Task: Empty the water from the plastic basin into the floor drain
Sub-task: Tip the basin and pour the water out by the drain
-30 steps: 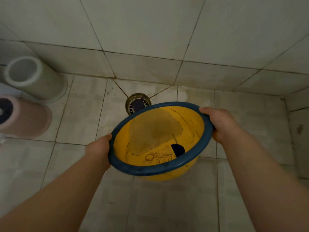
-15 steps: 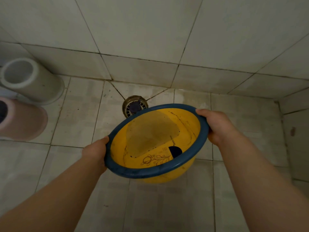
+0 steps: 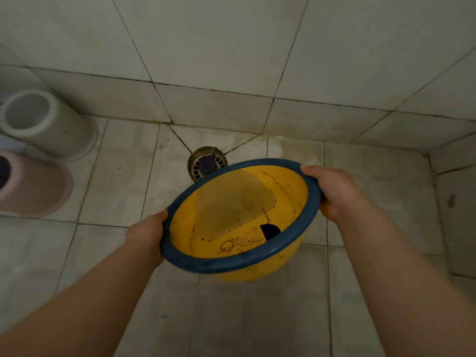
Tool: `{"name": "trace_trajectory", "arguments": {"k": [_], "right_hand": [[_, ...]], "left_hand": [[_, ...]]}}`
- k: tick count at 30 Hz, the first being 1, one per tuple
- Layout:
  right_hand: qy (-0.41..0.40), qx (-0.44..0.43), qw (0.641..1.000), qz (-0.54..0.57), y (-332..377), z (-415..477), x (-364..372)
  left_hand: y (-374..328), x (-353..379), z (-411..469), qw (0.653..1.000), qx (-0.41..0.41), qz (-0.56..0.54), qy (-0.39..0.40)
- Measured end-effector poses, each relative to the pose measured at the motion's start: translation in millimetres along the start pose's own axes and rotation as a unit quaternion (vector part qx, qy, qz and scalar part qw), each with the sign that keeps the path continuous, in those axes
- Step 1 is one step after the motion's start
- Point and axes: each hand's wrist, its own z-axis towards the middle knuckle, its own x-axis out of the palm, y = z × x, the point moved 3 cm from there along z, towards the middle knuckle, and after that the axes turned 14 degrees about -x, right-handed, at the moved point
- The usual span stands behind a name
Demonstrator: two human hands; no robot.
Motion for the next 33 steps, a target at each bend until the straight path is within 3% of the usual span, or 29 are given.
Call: {"name": "trace_trajectory", "arguments": {"k": [16, 24, 33], "right_hand": [[0.001, 0.0, 1.0, -0.003, 1.7, -1.0, 0.6], [0.003, -0.008, 1.0, 0.001, 3.9, -0.3, -0.4], [0.005, -0.007, 1.0, 0.01, 3.7, 0.0, -0.6]], "left_hand": [[0.5, -3.0, 3.9, 1.0, 0.012, 0.016, -0.021], [1.7, 2.2, -1.9, 1.0, -0.004, 0.013, 0.015], [1.6, 0.1, -0.6, 1.0, -0.002, 0.014, 0.006]]}}
